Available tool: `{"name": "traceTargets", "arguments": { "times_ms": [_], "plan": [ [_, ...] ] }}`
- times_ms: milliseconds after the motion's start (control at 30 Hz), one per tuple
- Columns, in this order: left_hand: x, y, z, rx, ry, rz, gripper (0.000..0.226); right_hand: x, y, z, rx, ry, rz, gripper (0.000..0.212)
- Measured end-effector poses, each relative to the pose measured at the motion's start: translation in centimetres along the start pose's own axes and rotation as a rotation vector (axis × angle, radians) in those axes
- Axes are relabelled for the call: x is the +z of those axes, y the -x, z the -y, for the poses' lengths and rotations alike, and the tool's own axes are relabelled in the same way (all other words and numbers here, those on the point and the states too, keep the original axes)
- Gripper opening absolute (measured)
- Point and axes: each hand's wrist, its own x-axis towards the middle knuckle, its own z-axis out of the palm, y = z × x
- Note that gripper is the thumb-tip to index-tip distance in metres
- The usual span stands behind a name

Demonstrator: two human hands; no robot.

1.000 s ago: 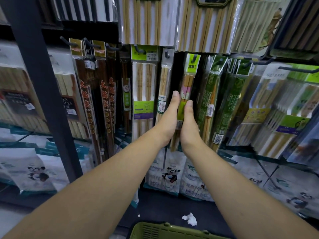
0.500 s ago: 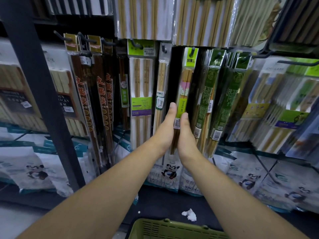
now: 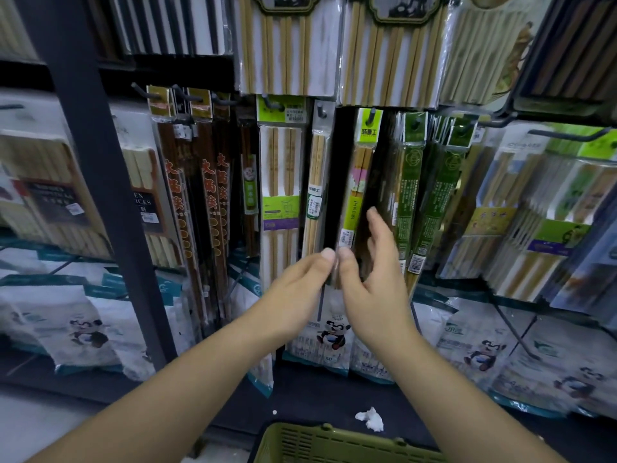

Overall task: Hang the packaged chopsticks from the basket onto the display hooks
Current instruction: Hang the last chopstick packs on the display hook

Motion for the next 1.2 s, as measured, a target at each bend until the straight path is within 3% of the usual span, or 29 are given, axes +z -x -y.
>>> {"name": "traceTargets", "arguments": {
  "times_ms": [100,167,233,367,633,767,900,1067,1200],
  "plan": [
    [-1.8,0.1,-1.5,0.103,-0.109,-0.162,0.041,-0.1,0.1,1.7,-0.079,0.009,-0.026,0.055],
    [-3.0,-1.3,-3.0,0.151,-0.089,-0.288,0.026,0.5,-0.5,2.7,-0.048,-0.053,0.053,0.059],
    [-3.6,-3.0,-4.8,0.175,-0.051,-0.319,0.025,1.5,-1.4,3.6,0.009,-0.147,0.147,0.068],
    [-3.9,-6.0,-6.6,0.136,0.013,-0.230,0.048,3.6,-3.8,4.5,0.105,-0.228,0.211,0.073],
    [-3.5,-10.2,-6.2,0.032,0.274,-0.046,0.064,6.3,-8.4,3.3,0.148,-0.197,0.079,0.078],
    [-3.5,-11.2,-5.7,0.011,0.388,-0.036,0.063,7.1,-9.8,1.5,0.169,-0.246,0.077,0.066],
    [-3.4,-11.4,-4.8,0.027,0.468,-0.041,0.063,7.4,-10.1,0.9,0.182,-0.325,0.085,0.080],
    [-2.7,-10.4,-3.0,-0.033,0.461,-0.007,0.066,8.0,-8.9,-0.9,0.236,-0.371,0.099,0.073],
    [-1.8,-9.5,-1.0,-0.056,0.499,0.001,0.059,8.9,-7.3,-2.6,0.305,-0.345,0.108,0.081]
  ]
}}
